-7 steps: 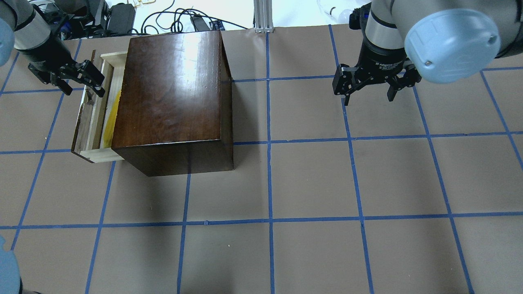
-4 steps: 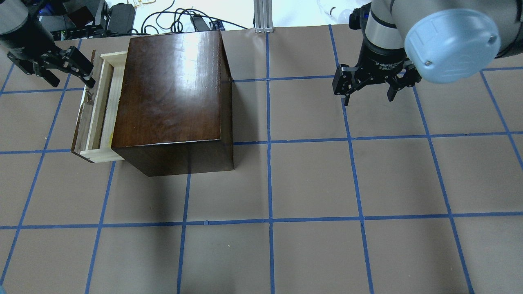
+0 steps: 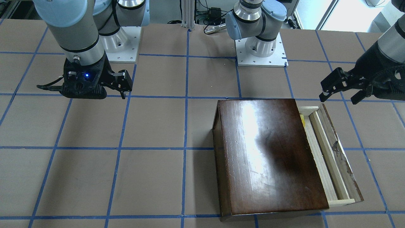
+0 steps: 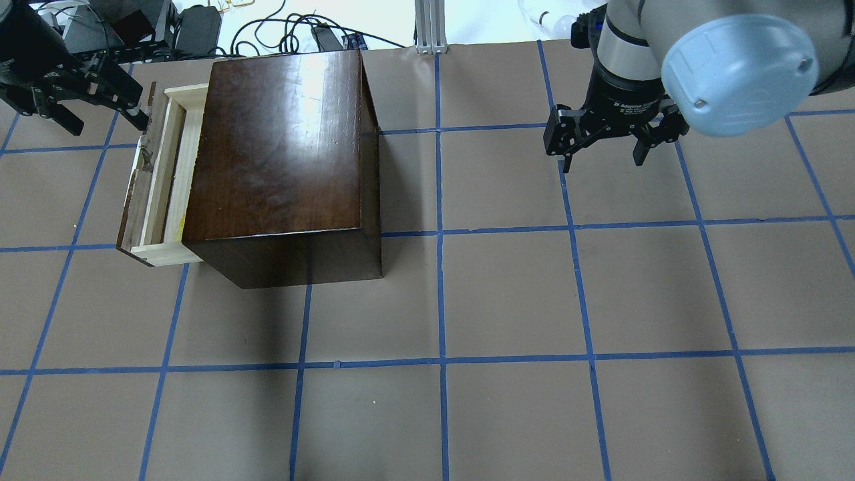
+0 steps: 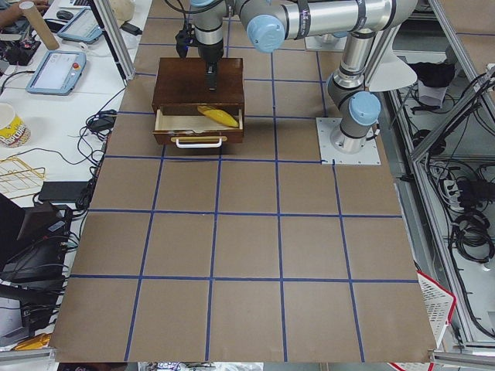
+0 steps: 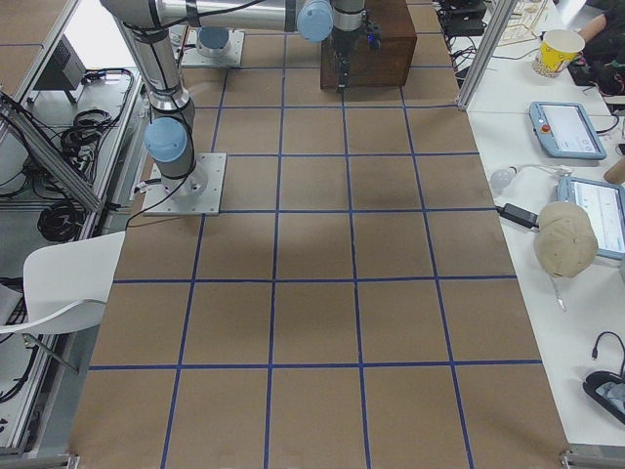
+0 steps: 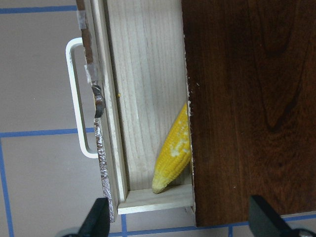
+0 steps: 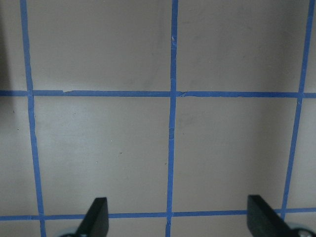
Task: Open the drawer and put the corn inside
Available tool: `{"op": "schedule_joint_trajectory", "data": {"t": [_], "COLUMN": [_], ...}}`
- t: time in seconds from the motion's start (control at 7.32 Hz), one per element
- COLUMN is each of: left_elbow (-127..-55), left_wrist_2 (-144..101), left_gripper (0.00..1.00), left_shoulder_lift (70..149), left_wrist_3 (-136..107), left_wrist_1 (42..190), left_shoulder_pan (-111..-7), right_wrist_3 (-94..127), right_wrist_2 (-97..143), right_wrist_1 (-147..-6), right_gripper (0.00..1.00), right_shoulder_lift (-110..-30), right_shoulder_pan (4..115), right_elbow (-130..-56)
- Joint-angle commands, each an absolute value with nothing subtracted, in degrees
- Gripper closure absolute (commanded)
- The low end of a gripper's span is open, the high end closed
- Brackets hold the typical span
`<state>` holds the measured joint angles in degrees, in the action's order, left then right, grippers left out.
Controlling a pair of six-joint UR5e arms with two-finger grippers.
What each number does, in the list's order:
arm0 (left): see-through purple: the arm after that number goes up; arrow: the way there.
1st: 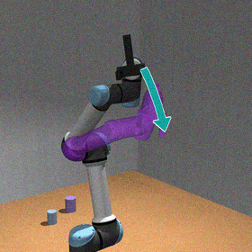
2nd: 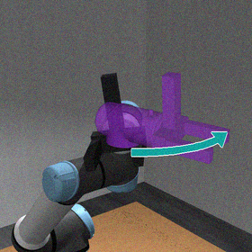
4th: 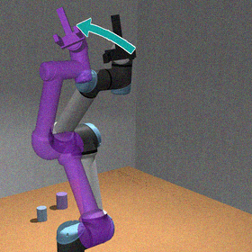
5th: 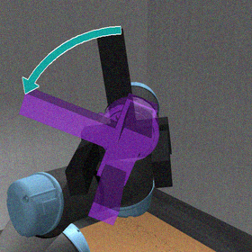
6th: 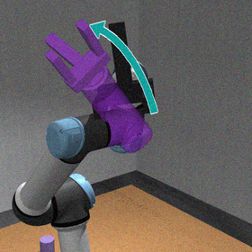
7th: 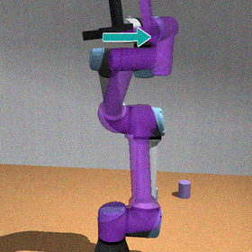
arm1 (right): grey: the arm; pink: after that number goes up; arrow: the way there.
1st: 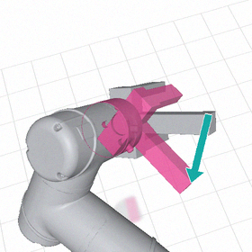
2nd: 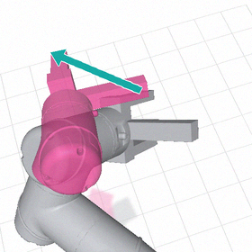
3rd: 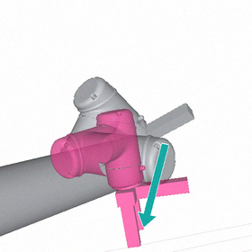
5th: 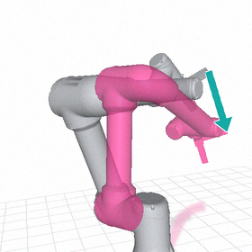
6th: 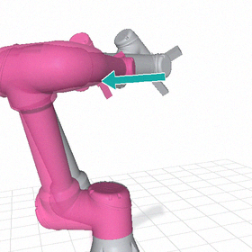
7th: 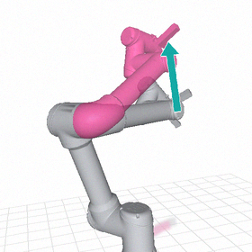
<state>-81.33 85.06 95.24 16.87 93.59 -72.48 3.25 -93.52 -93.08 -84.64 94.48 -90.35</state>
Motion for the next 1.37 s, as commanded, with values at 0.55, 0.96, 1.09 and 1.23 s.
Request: {"op": "schedule_joint_trajectory", "data": {"t": [0.55, 0.96, 1.09, 1.23], "left_elbow": [-81.74, -84.19, -84.46, -84.55], "left_wrist_2": [90.00, 90.09, 90.00, 89.91], "left_gripper": [0.00, 0.00, 0.00, 0.00], "left_shoulder_lift": [91.50, 90.98, 91.05, 91.49], "left_wrist_3": [2.66, -1.94, -1.85, -1.85], "left_wrist_1": [93.78, 93.08, 92.90, 90.20], "left_shoulder_pan": [-86.90, -91.23, -90.80, -90.53], "right_wrist_3": [3.25, 3.25, 3.25, 3.25], "right_wrist_2": [-93.43, -93.34, -93.43, -93.43], "right_wrist_1": [-93.08, -93.08, -93.08, -93.08], "right_gripper": [0.00, 0.00, 0.00, 0.00], "right_shoulder_lift": [-84.64, -84.64, -84.64, -84.64], "right_shoulder_pan": [94.48, 94.48, 94.48, 94.48], "right_elbow": [-90.35, -90.35, -90.35, -90.35]}}
